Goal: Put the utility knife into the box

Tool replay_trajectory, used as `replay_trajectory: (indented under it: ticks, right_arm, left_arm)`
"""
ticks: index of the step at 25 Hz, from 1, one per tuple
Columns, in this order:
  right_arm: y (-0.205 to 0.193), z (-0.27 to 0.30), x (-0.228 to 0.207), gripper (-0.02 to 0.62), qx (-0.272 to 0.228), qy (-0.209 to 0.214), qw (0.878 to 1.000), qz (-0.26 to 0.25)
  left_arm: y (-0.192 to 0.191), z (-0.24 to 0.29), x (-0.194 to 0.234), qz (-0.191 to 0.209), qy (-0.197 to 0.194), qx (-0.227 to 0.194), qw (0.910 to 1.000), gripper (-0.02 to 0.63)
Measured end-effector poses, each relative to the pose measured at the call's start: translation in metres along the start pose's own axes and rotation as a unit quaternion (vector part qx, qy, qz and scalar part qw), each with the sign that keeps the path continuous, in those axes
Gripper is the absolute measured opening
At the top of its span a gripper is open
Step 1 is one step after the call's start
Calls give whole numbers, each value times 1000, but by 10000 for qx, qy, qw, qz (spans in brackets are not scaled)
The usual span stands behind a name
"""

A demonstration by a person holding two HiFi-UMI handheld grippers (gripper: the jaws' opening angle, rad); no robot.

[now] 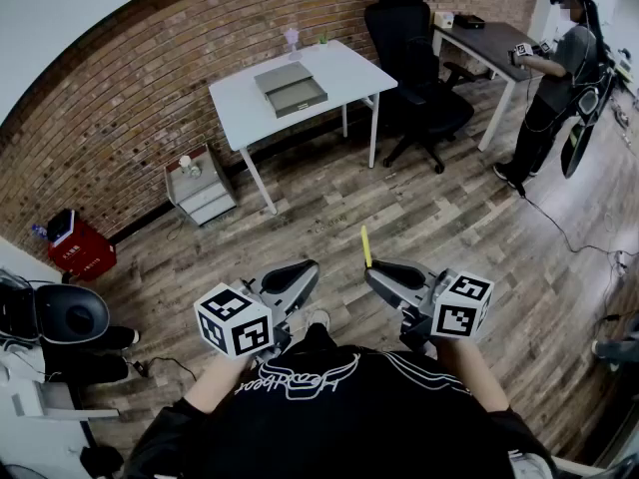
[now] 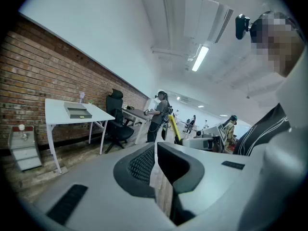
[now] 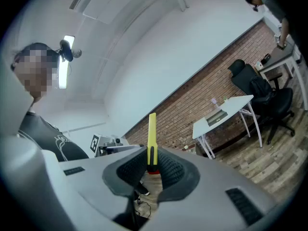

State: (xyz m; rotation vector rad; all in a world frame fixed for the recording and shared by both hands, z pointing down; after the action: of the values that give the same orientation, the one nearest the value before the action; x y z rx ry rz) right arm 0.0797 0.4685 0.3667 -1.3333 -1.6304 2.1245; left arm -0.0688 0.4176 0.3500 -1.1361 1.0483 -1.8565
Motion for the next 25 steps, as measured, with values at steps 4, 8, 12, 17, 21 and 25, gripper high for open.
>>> replay_trajectory:
  ticks: [4, 8, 12, 17, 21, 25]
  right_arm:
    - [4, -2, 1, 67, -27, -35, 10000, -57]
    - [9, 4, -8, 66, -13, -133, 9998, -142]
    - [19, 18, -22, 66, 17, -231, 9996, -151]
    - [26, 39, -47, 66, 42, -303, 9995, -26]
    - [29, 60, -74, 66, 128, -383, 9991, 123]
    - [46, 88, -98, 66, 158, -403, 9989, 158]
  left_arm:
    - [5, -5, -1, 39, -7, -95, 9999, 41]
    - [4, -3, 9, 29, 38, -200, 9998, 41]
    - [4, 1, 31, -61, 95, -223, 9997, 41]
    - [9, 14, 64, -215, 60, -192, 9996, 41]
    - [13, 31, 97, -364, 14, -117, 9993, 41]
    - [32, 48, 134, -421, -58, -39, 9991, 41]
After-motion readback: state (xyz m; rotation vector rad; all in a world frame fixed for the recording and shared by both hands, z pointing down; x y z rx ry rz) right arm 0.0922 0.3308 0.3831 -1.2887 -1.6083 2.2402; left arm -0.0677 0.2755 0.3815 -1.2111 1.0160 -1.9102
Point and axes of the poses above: the fingertips, and each gripper's own axes: z forward along the fingers, x to its left, y out of its top, the point moved 4 cm from there along -z, backward along the fingers, and after that the axes turned 1 degree about x, right-handed, at the moved point
